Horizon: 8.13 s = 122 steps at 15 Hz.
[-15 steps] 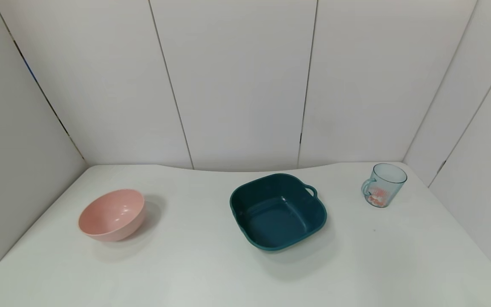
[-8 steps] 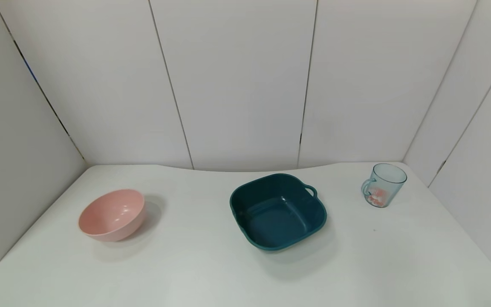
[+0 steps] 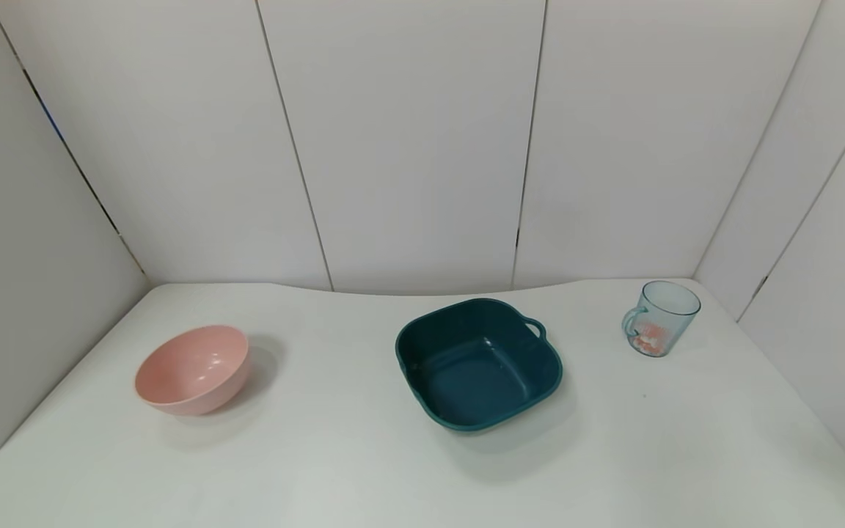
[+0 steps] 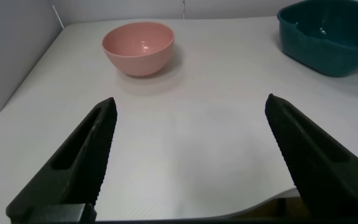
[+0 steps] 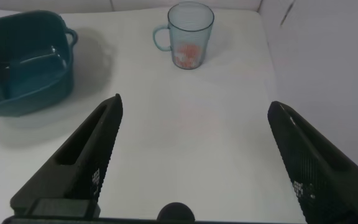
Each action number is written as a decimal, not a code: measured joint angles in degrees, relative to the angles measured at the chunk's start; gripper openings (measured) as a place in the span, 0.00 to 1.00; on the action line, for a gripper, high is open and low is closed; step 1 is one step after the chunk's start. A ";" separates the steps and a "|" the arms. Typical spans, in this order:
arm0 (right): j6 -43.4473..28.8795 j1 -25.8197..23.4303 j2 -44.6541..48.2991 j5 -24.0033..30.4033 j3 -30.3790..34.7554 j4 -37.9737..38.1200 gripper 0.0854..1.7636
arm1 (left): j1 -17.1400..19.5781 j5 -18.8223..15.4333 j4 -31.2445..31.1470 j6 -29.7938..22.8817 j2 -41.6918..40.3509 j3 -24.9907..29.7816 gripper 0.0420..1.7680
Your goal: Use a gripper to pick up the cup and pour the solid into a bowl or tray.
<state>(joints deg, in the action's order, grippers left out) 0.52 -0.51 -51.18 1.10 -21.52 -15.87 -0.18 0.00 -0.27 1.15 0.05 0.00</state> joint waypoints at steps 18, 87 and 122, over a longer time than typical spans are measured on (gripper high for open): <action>3.13 -2.60 -54.75 3.15 -4.45 -42.40 0.96 | 0.00 0.00 0.00 0.00 0.00 0.00 0.97; 0.11 -3.32 -76.03 10.42 -33.80 -44.57 0.76 | 0.00 0.00 0.00 -0.02 0.00 0.00 0.97; 29.66 37.33 -65.85 -41.47 -58.86 12.68 0.75 | 0.00 0.00 0.00 -0.02 0.00 0.00 0.97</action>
<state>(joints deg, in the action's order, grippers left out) 30.18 36.82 -117.03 -40.38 -80.37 -3.19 -0.18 0.00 -0.27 1.12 0.05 0.00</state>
